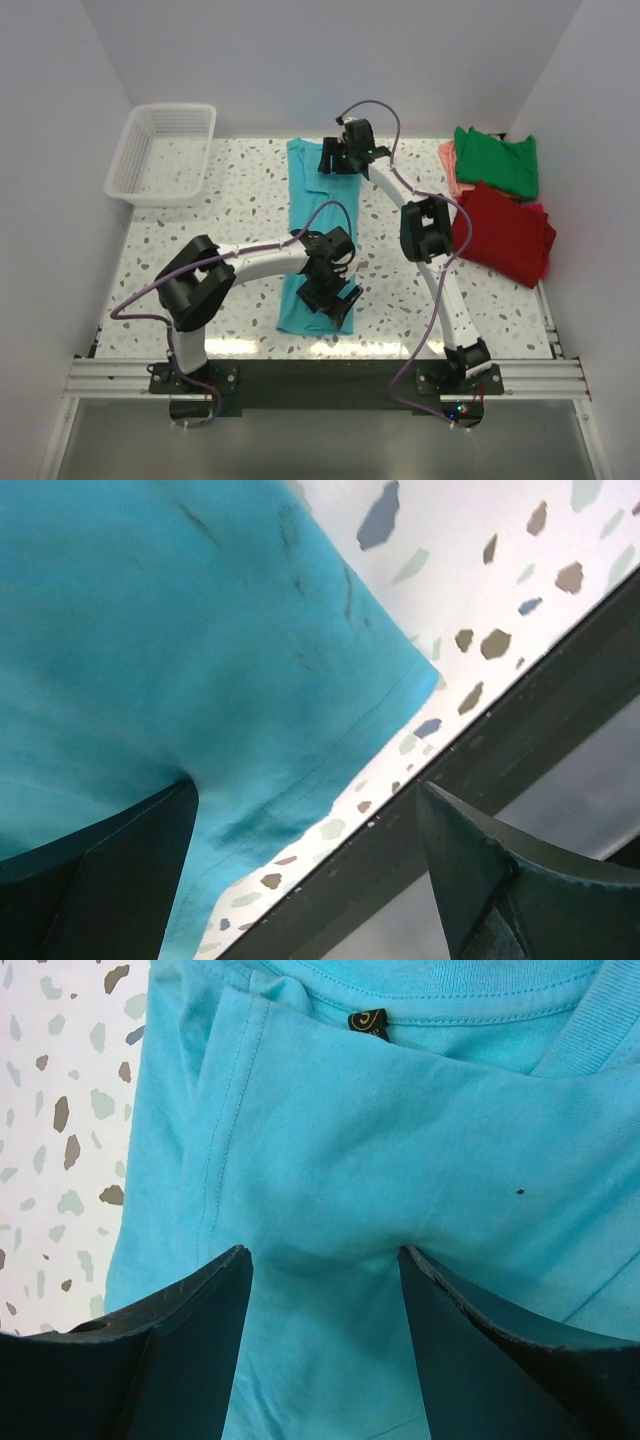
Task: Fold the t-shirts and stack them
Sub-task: Fold the tshirt
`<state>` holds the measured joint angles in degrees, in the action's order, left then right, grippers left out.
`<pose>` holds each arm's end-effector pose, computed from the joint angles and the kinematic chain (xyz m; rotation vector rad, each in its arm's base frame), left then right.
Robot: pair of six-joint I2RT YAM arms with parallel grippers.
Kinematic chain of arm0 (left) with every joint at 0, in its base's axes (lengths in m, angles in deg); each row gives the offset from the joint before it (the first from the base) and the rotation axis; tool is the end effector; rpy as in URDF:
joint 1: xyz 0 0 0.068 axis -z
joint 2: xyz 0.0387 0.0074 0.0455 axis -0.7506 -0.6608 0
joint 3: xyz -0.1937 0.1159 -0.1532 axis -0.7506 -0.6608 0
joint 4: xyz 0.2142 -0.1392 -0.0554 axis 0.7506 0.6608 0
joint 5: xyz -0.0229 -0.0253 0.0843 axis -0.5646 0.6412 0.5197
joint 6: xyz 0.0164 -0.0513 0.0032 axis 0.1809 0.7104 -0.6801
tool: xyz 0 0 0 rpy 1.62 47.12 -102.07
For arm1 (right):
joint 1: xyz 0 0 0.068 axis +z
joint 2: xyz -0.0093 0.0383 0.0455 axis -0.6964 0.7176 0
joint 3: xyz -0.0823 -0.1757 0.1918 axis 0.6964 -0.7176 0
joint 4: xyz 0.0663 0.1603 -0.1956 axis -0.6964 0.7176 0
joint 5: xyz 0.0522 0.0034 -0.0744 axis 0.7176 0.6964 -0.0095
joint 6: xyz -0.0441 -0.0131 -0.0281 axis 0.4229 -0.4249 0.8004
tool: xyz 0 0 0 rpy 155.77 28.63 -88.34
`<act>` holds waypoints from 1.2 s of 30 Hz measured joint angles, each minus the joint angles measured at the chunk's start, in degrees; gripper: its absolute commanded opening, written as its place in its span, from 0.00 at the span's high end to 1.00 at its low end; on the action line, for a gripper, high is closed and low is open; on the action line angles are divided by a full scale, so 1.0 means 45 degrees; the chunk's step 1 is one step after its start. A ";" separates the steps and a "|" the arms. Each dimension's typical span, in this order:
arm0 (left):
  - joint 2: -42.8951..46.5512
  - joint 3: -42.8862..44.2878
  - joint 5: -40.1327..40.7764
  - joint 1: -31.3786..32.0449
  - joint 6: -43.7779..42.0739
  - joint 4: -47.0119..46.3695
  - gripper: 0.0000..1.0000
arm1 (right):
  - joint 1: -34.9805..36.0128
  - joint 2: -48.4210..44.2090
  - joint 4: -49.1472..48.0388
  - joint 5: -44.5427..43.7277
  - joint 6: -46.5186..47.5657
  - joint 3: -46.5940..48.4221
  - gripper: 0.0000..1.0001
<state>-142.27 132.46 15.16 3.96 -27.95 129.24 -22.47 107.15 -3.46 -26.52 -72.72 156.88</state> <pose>0.2003 -0.2840 0.1642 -1.0036 -2.8274 0.6267 0.5511 0.2260 0.1592 -0.1593 2.2691 0.5808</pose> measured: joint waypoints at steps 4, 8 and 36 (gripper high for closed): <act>0.0806 0.0165 0.1423 0.0068 0.0107 -0.0141 0.05 | 0.0019 -0.0228 -0.0155 -0.0170 0.0126 -0.0355 0.33; 0.2788 0.0831 0.2793 0.0063 0.0423 -0.0253 0.04 | 0.0010 -0.0850 0.0097 -0.0695 0.0189 -0.0806 0.32; 0.9763 -0.7325 0.6402 -0.1341 0.6033 -0.2069 0.05 | 0.1826 -2.0361 0.2569 -0.2200 -0.1608 -1.9608 0.57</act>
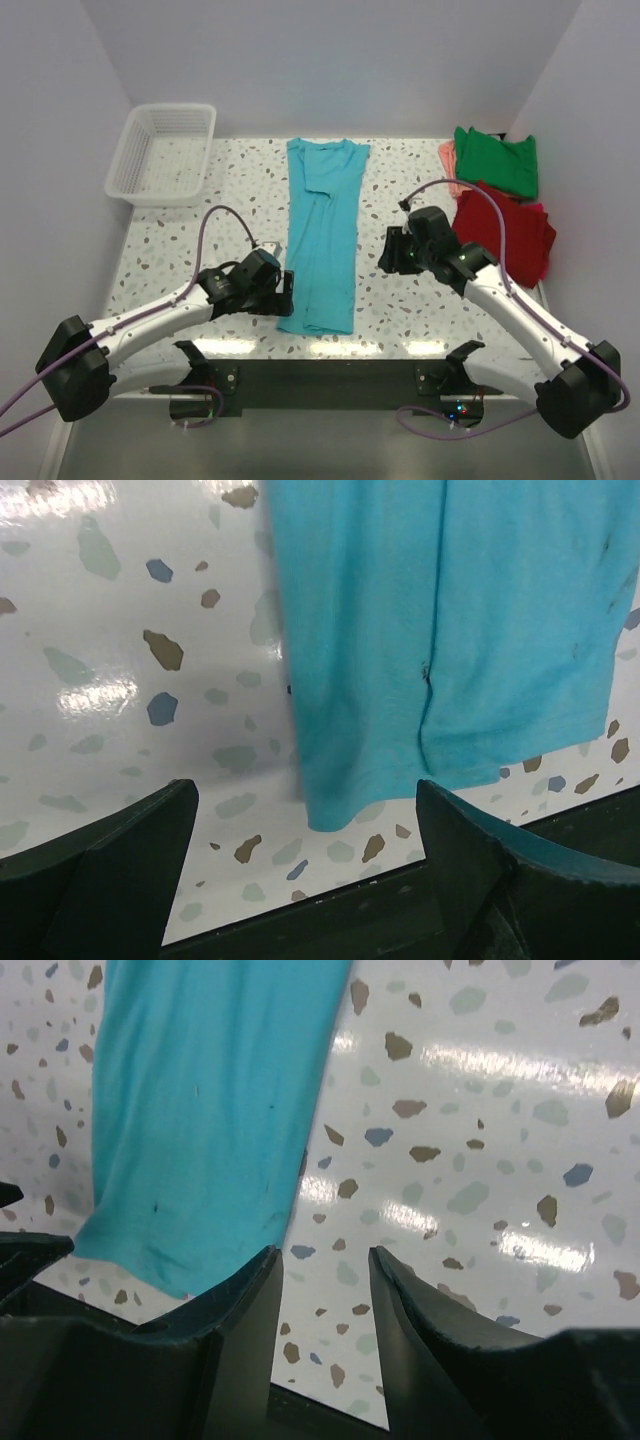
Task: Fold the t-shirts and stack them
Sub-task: Fold the tshirt
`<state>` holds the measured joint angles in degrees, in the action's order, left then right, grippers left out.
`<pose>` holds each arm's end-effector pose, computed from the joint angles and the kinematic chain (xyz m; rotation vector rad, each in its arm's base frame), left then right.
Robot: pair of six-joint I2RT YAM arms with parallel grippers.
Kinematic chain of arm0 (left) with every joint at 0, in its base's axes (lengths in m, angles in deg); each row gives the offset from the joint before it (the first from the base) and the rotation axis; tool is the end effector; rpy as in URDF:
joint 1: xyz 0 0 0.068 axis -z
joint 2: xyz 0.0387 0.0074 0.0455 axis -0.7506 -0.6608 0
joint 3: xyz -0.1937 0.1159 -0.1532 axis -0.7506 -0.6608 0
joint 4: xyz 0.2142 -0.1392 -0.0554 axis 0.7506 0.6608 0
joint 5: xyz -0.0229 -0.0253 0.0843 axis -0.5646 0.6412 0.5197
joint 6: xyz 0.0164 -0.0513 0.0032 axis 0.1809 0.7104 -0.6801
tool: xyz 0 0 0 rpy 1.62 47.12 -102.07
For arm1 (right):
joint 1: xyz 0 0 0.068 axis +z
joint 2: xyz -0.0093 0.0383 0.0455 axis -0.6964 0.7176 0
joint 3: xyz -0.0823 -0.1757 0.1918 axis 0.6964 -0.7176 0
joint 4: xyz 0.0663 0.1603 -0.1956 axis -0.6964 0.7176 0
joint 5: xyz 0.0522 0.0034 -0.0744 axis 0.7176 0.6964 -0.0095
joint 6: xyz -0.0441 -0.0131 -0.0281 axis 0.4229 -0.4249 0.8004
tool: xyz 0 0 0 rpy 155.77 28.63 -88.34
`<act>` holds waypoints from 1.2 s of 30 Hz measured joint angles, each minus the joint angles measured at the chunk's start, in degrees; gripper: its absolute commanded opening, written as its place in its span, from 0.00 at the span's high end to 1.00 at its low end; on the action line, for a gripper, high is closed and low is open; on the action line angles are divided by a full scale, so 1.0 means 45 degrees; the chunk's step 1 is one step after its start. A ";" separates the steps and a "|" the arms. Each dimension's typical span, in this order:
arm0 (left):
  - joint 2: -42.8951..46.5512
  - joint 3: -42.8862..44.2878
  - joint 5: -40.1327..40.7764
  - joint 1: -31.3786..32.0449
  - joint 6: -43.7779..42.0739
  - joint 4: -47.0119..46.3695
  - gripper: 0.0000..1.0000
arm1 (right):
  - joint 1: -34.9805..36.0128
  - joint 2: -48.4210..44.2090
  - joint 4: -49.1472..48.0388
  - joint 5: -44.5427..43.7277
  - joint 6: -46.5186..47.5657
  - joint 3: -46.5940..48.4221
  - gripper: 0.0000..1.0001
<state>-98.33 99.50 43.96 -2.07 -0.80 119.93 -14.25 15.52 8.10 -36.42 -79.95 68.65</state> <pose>0.1414 -0.1433 0.2032 0.0517 2.6623 -0.3880 0.1952 0.1126 0.2787 -0.0860 2.4159 0.4708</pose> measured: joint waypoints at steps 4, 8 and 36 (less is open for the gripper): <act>0.0000 -0.0738 -0.0607 0.0000 0.0427 -0.0568 0.06 | 0.0306 -0.0957 -0.0112 0.0500 -0.0670 -0.1535 0.59; -0.0005 -0.1137 -0.0996 0.0000 0.0733 -0.1180 0.08 | 0.0816 -0.1229 -0.0340 0.1039 -0.1258 -0.2681 0.57; -0.1457 -0.1739 -0.1826 -0.0010 0.1214 -0.3167 0.51 | 0.4614 0.2482 -0.4391 0.1807 -0.3881 -0.4269 0.46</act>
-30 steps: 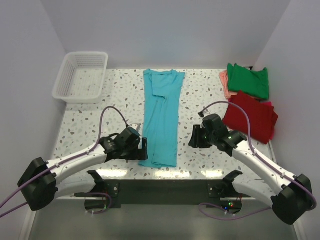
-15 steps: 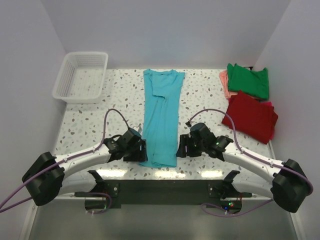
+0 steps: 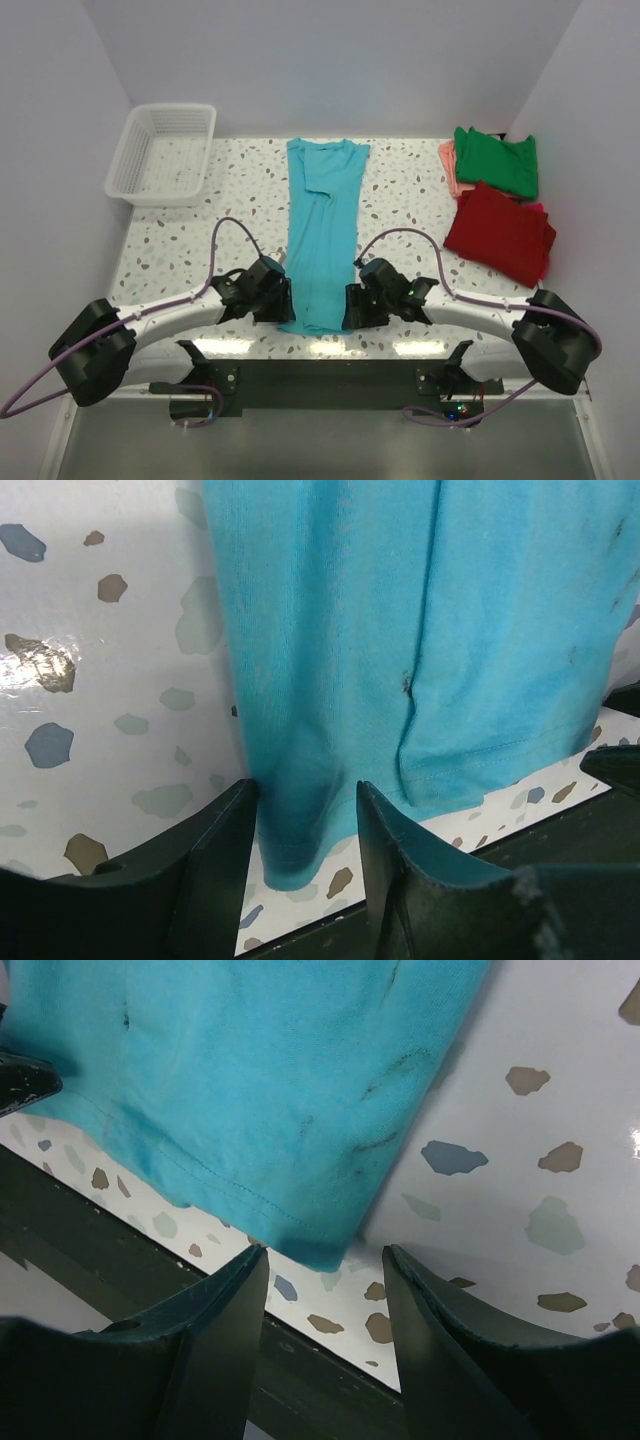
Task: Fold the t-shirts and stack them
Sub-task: Fold the tshirt
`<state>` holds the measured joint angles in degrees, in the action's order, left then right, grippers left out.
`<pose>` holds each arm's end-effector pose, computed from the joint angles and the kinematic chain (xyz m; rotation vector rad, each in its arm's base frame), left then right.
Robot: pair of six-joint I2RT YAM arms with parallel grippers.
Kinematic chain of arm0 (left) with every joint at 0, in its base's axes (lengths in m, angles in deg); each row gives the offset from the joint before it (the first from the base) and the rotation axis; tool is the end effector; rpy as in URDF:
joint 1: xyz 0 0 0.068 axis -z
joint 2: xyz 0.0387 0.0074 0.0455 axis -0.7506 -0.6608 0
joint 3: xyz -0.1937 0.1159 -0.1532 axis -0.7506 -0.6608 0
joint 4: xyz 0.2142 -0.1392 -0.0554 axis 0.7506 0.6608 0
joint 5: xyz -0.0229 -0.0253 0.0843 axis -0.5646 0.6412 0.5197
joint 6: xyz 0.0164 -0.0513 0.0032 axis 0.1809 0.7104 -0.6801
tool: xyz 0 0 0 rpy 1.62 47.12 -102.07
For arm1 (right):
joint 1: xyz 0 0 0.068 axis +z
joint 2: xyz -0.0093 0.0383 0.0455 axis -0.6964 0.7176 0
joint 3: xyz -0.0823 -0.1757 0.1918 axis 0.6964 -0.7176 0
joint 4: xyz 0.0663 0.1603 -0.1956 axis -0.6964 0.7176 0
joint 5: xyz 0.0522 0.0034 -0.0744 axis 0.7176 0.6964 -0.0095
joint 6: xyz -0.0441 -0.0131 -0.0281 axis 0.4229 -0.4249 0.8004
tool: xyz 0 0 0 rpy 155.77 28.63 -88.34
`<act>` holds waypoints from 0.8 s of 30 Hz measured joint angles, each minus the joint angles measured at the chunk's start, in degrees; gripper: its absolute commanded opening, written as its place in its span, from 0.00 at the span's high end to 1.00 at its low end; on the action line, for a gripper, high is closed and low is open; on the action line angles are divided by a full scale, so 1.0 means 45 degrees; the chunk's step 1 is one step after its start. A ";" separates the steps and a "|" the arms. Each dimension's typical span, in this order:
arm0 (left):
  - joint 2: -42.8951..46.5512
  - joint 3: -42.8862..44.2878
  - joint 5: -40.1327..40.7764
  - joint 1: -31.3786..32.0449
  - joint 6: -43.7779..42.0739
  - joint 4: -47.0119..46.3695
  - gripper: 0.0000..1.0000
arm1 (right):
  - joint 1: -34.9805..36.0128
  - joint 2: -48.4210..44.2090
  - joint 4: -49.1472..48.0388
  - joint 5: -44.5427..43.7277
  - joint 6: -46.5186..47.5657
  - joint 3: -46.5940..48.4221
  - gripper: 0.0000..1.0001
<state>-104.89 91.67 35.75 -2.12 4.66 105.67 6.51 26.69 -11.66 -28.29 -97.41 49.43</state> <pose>0.1428 -0.1520 0.1553 -0.0262 2.7525 -0.5622 0.1400 0.1793 0.1568 -0.2351 2.7381 0.7518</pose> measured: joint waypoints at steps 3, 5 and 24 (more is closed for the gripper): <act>0.0000 -0.0029 -0.0005 0.0000 0.0000 0.0010 0.54 | 0.0078 0.0136 -0.0058 -0.0019 -0.0112 0.0000 0.46; 0.0005 -0.0058 -0.0015 -0.0005 0.0000 -0.0005 0.56 | 0.0078 0.0209 -0.0146 -0.0015 -0.0160 0.0000 0.47; 0.0126 -0.0379 -0.0194 -0.0005 -0.0010 -0.0078 1.00 | 0.0461 0.1171 -0.0471 -0.0476 -0.0801 0.0321 1.00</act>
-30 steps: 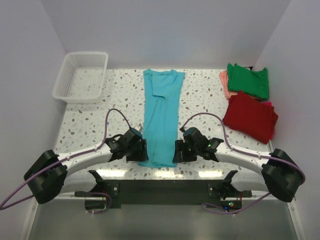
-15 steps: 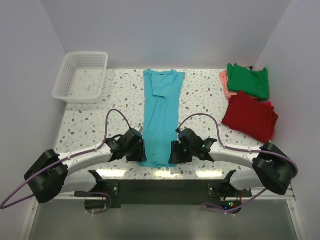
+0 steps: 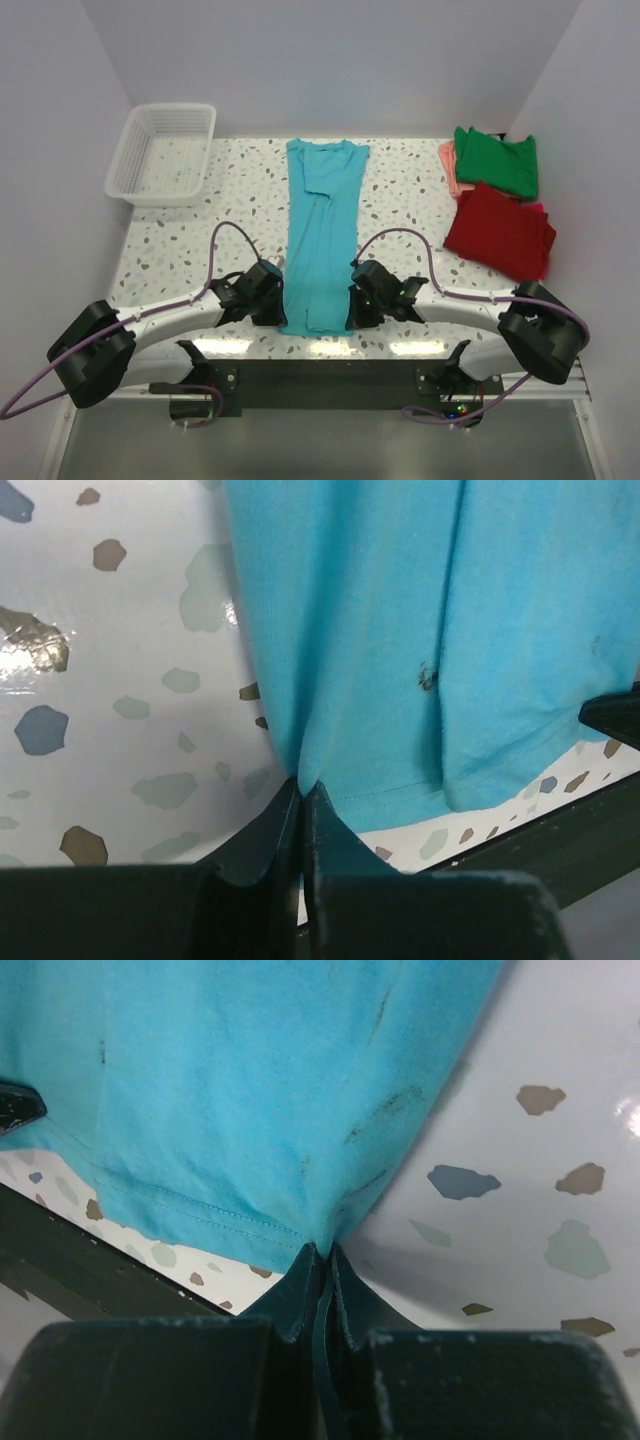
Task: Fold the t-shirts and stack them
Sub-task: Fold the tshirt
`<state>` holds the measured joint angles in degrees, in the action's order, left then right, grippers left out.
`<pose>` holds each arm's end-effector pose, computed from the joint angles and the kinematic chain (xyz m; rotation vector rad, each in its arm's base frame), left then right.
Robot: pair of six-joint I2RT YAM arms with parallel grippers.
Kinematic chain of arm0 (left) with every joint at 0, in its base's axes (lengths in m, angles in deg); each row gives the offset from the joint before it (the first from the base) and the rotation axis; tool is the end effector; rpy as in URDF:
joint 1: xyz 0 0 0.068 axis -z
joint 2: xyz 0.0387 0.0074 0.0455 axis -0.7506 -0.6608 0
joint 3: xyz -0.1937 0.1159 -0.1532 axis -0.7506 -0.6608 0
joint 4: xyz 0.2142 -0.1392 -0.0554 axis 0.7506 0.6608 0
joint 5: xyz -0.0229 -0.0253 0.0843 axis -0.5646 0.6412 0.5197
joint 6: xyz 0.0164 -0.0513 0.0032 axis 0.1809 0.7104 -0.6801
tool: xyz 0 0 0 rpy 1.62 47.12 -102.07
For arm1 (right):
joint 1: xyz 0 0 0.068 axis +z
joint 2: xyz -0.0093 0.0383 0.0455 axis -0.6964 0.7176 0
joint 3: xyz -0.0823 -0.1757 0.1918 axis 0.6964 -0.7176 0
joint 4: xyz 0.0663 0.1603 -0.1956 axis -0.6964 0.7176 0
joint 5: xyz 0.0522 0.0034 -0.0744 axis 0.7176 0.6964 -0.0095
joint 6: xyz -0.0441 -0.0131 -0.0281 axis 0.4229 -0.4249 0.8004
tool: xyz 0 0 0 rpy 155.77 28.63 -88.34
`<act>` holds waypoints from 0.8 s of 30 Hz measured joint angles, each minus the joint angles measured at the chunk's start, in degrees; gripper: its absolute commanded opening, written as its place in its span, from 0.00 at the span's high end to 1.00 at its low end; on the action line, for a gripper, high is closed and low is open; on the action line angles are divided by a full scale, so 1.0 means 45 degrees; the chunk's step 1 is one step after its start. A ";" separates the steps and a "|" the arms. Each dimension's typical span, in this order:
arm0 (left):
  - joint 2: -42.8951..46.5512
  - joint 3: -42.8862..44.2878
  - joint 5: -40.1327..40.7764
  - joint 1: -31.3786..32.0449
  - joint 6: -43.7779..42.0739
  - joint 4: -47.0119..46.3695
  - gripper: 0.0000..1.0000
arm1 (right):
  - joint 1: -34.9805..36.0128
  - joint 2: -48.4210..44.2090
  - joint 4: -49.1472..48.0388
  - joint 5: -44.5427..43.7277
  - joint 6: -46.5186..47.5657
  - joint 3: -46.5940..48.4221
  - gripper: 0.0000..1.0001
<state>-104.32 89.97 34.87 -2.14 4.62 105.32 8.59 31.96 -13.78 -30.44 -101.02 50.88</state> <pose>0.1384 -0.1480 0.1492 -0.0206 2.7723 -0.5657 0.1420 0.1934 0.1463 -0.1822 2.7706 0.7118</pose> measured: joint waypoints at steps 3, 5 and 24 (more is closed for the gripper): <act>0.0015 -0.0107 -0.0107 0.0000 0.0097 -0.0117 1.00 | 0.0034 -0.0228 0.0389 -0.0238 0.0000 0.0000 1.00; 0.0005 -0.0136 -0.0160 0.0000 0.0117 -0.0194 1.00 | 0.0034 -0.0369 0.0597 -0.0325 0.0000 0.0000 1.00; 0.0034 -0.0189 -0.0117 0.0000 0.0583 -0.0253 1.00 | 0.0034 -0.2059 0.1001 -0.0534 0.0034 -0.1171 1.00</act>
<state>-104.17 89.11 34.35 -2.14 7.24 104.19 8.74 22.69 -9.28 -32.84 -100.87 45.61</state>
